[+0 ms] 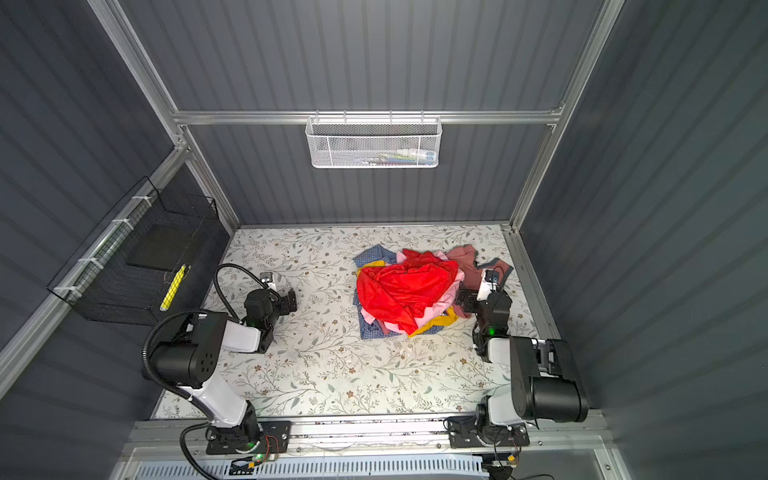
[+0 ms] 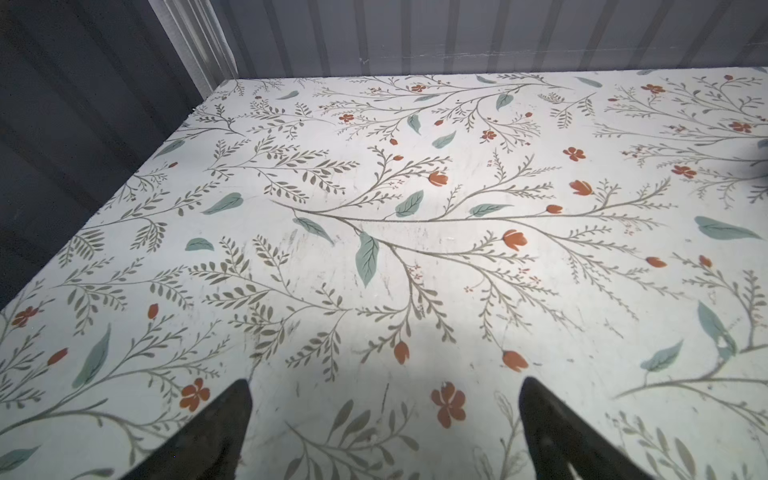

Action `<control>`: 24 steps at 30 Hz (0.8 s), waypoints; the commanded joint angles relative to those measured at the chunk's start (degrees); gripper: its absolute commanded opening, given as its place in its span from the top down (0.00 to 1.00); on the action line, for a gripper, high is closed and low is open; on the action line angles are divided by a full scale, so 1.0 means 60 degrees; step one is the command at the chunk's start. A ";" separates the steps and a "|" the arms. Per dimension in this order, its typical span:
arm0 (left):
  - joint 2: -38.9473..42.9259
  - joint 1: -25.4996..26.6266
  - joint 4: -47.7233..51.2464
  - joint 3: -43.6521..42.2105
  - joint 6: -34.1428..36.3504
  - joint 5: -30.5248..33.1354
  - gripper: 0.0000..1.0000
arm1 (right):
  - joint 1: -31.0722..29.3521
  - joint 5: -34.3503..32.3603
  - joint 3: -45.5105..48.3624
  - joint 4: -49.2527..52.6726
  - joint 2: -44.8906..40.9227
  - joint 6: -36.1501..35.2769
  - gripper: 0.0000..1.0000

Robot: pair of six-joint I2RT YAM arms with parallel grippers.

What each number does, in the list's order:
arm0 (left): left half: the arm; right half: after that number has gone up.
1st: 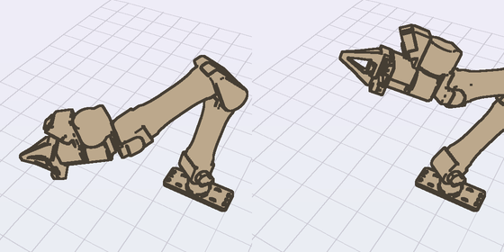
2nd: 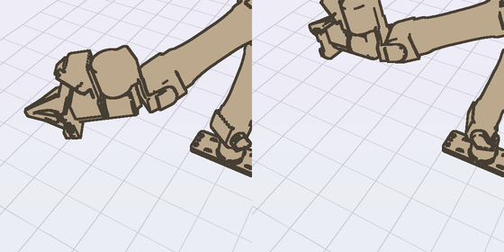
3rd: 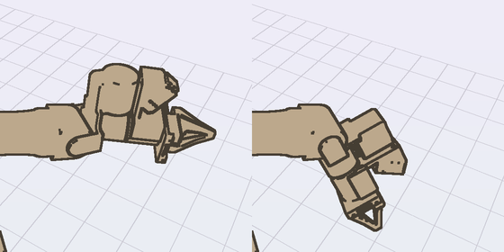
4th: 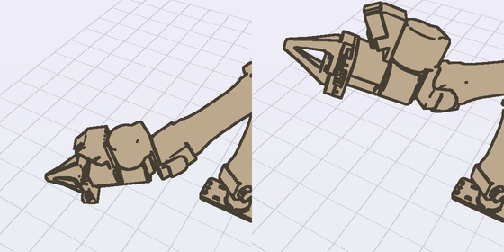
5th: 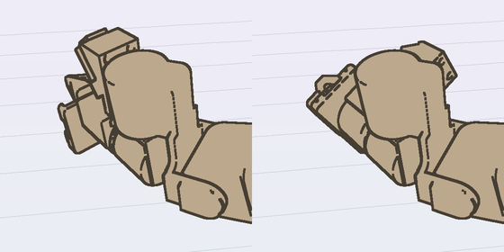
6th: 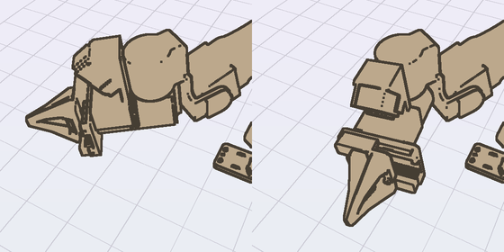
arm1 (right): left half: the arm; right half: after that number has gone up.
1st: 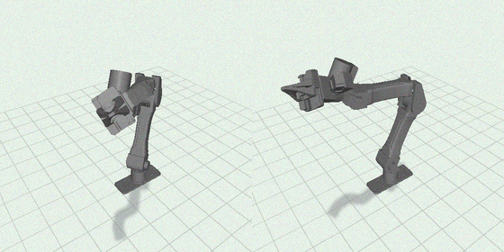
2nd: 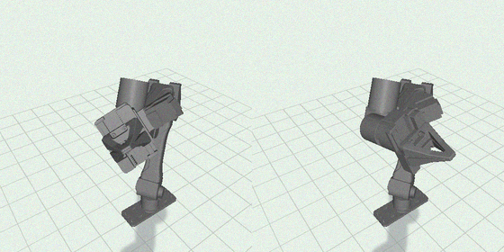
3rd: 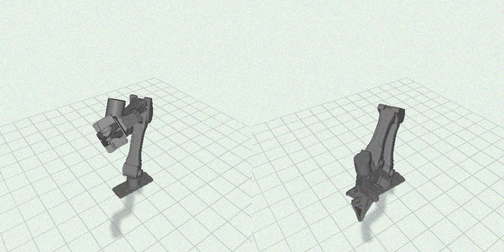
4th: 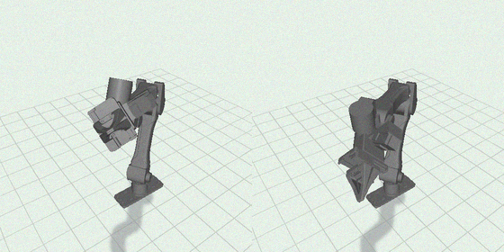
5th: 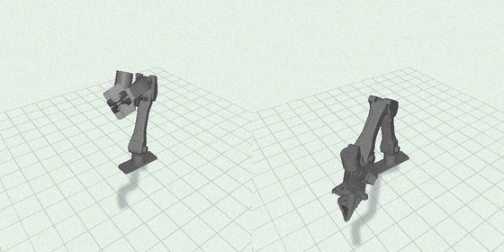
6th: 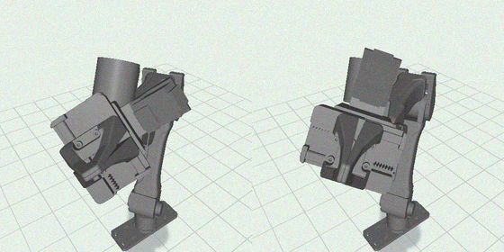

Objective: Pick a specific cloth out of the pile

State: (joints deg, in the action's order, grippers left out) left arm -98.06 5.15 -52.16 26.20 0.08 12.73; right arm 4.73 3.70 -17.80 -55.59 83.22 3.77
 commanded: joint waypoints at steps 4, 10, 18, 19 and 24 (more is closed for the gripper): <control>-0.0048 -0.0078 -0.0119 0.0075 0.0344 -0.0423 0.00 | 0.0025 0.0064 -0.0190 0.0050 0.0061 -0.0087 0.01; -0.0045 -0.0287 0.0182 0.0236 0.0280 -0.0958 0.00 | 0.0019 0.0070 -0.0190 0.0052 0.0064 -0.0088 0.01; -0.0053 -0.0290 0.0198 0.0251 0.0280 -0.0954 0.00 | 0.0021 0.0069 -0.0180 0.0048 0.0057 -0.0087 0.01; -0.0055 -0.0287 0.0198 0.0256 0.0263 -0.0950 0.00 | 0.0031 0.0070 -0.0196 0.0050 0.0062 -0.0087 0.01; -0.0047 -0.0286 0.0196 0.0235 0.0269 -0.0950 0.00 | 0.0014 0.0066 -0.0183 0.0046 0.0058 -0.0100 0.01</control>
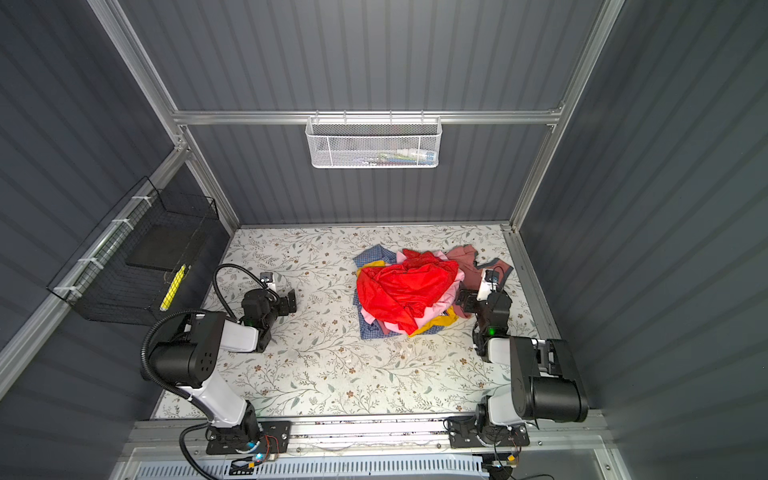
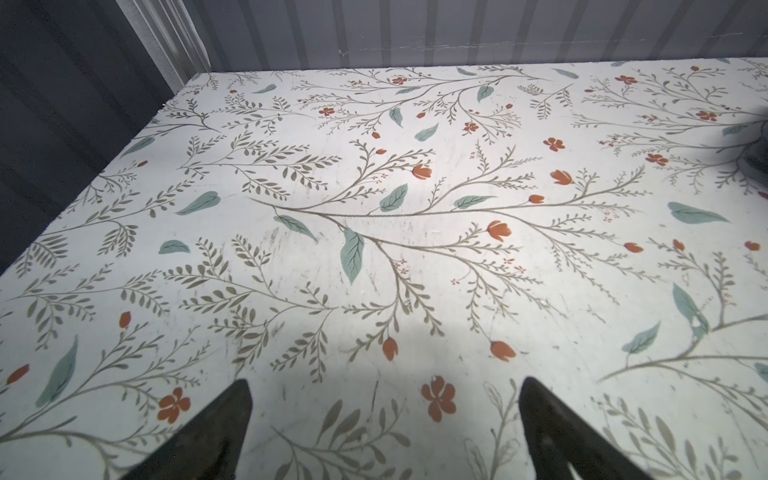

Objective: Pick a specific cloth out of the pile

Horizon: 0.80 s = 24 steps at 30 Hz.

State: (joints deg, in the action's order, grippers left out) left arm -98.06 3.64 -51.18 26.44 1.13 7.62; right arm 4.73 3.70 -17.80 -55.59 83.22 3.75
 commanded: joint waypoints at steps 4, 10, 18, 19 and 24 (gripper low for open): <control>-0.0041 -0.0041 0.0034 0.0186 0.0090 -0.0098 0.00 | 0.0031 0.0070 -0.0182 0.0037 0.0061 -0.0085 0.01; -0.0048 -0.0044 0.0019 0.0172 0.0091 -0.0098 0.00 | 0.0026 0.0071 -0.0157 0.0015 0.0053 -0.0083 0.01; 0.1241 -0.0028 0.4994 0.2221 -0.1005 0.0971 0.00 | 0.0041 -0.1093 -0.0075 0.1692 -0.1822 0.0604 0.01; 0.1453 -0.0035 0.5421 0.2373 -0.1100 0.0768 0.00 | 0.0086 -0.1171 -0.0443 0.3211 -0.2406 0.0882 0.01; 0.2667 -0.0021 0.4737 0.1436 -0.2276 0.0295 0.00 | 0.0118 -0.1005 -0.1544 0.8477 -0.4307 0.2418 0.01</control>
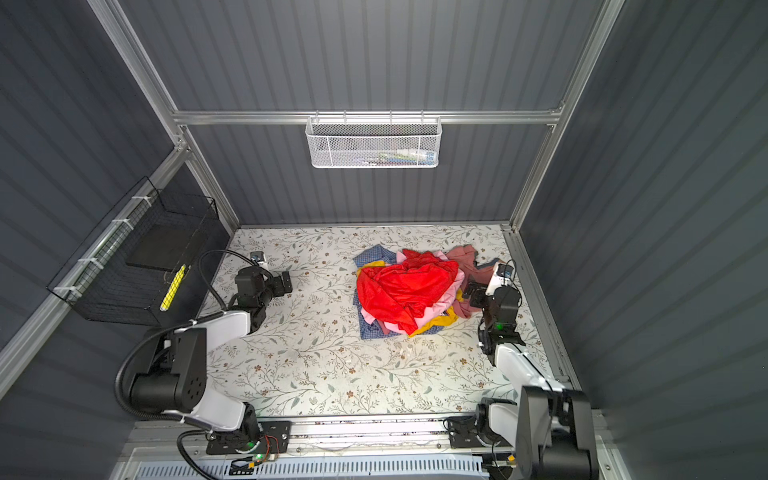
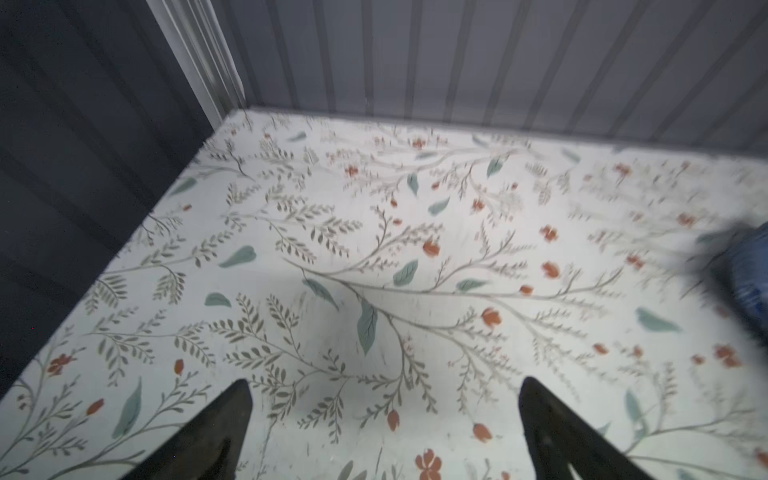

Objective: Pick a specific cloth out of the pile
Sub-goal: 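Lower the right gripper into the pile near the yellow cloth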

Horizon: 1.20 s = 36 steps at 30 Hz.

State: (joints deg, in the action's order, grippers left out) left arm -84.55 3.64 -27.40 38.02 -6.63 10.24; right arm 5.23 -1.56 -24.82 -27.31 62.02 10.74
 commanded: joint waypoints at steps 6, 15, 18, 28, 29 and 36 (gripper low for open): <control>0.1063 0.0007 0.0969 -0.0992 -0.1971 -0.0320 0.00 | 0.0035 0.0944 0.0395 0.4991 -0.2400 0.3381 0.03; 0.1595 0.0052 0.0849 -0.1409 -0.2316 -0.0476 0.00 | -0.0598 0.2789 0.1199 0.5104 -0.1472 0.5632 0.28; 0.1641 0.0056 0.0825 -0.1486 -0.2362 -0.0490 0.00 | -0.1019 0.2655 0.1295 0.4664 -0.1225 0.5955 0.32; 0.1852 0.0086 0.0680 -0.1732 -0.2458 -0.0711 0.00 | -0.1604 0.2786 0.0283 0.3630 0.1156 0.6405 0.42; 0.1927 0.0082 0.0705 -0.1764 -0.2440 -0.0711 0.00 | -0.1632 0.2795 0.0208 0.3566 0.1319 0.6425 0.42; 0.2319 0.0082 0.0865 -0.2044 -0.2407 -0.0672 0.00 | -0.1667 0.2612 -0.0292 0.2939 0.2507 0.6683 0.44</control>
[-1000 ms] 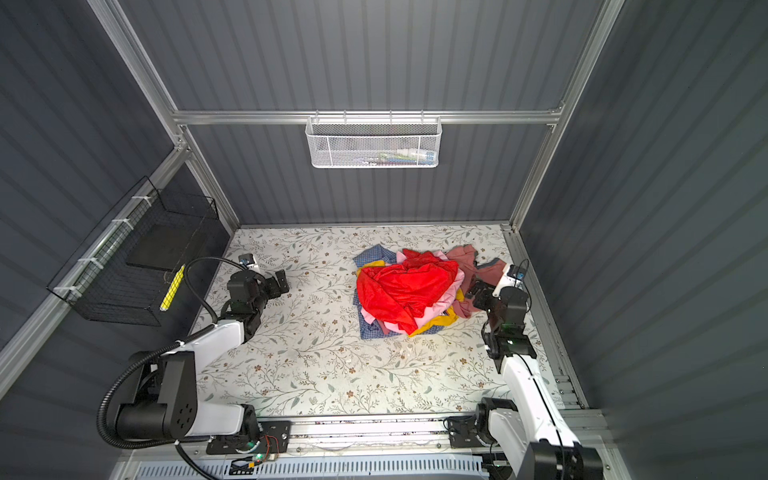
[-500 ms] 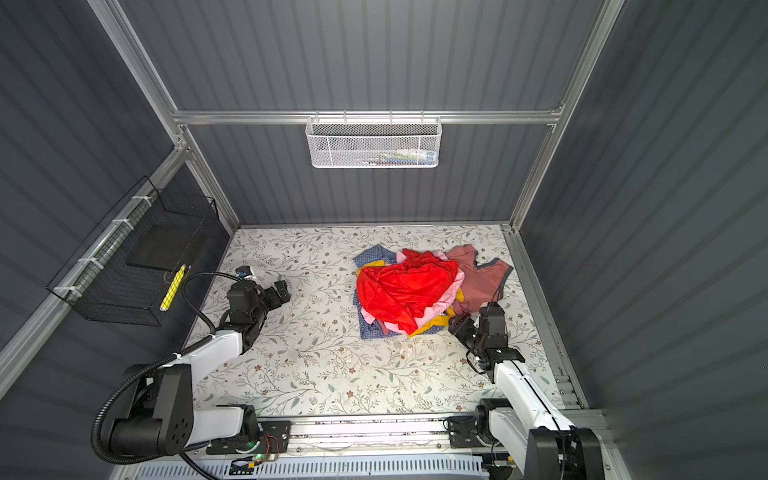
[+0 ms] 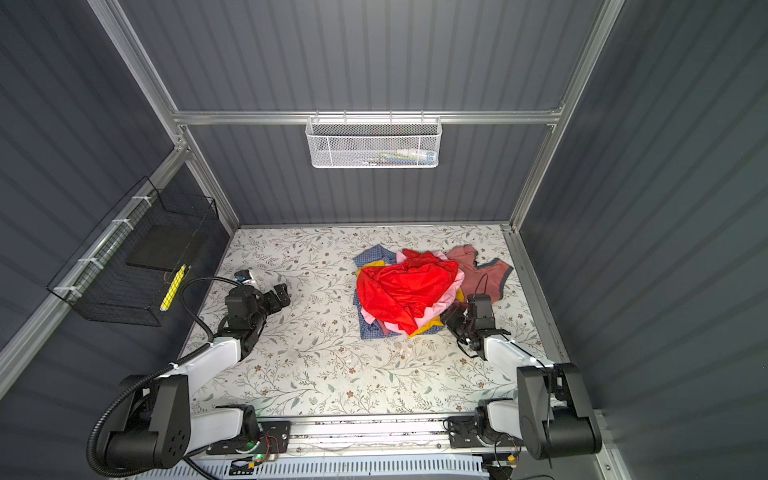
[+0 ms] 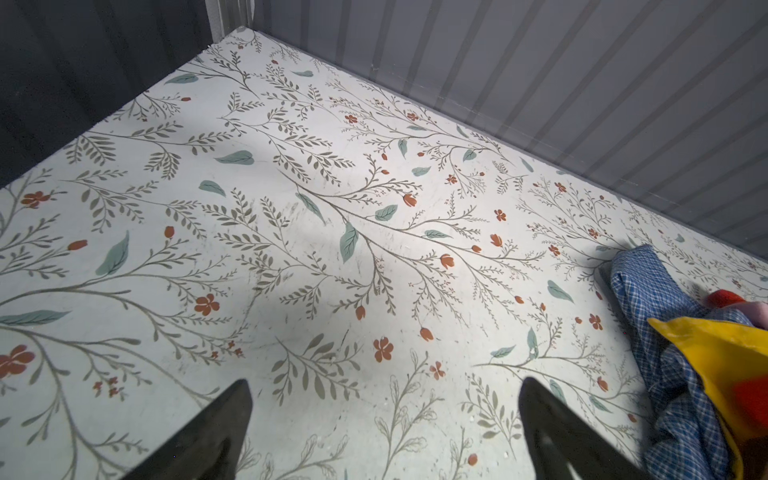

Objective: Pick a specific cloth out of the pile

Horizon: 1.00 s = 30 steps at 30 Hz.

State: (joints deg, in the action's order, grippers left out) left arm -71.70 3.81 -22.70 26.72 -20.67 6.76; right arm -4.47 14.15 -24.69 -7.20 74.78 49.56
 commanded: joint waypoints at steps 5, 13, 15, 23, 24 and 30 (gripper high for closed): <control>0.0318 0.0053 0.0201 -0.0137 0.0029 -0.0074 0.00 | -0.0046 -0.0211 -0.0284 -0.1055 0.0815 0.0455 0.52; 0.0310 0.0067 0.0285 -0.0126 0.0020 -0.0223 0.00 | -0.0108 -0.0252 0.0085 -0.1678 -0.0150 0.0613 0.85; 0.0331 0.0076 0.0294 -0.0161 0.0031 -0.0214 0.00 | -0.0152 -0.0342 0.0155 -0.1534 -0.0635 0.0544 0.91; 0.0225 0.0158 0.0304 -0.0125 0.0050 -0.0263 0.00 | -0.0607 -0.0884 0.0100 -0.0466 -0.2643 0.0112 1.00; 0.0212 0.0177 0.0297 -0.0118 0.0072 -0.0267 0.00 | -0.0670 -0.0956 0.0104 -0.0407 -0.2833 0.0114 1.00; 0.0027 0.0386 0.0339 0.0030 0.0206 -0.0249 0.00 | -0.0981 -0.1450 0.0056 0.0084 -0.3793 -0.0011 1.00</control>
State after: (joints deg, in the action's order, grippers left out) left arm -70.98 5.37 -21.63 26.22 -20.56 5.89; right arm -9.61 8.23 -23.90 -7.70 54.63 50.83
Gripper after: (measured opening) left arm 0.999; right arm 0.051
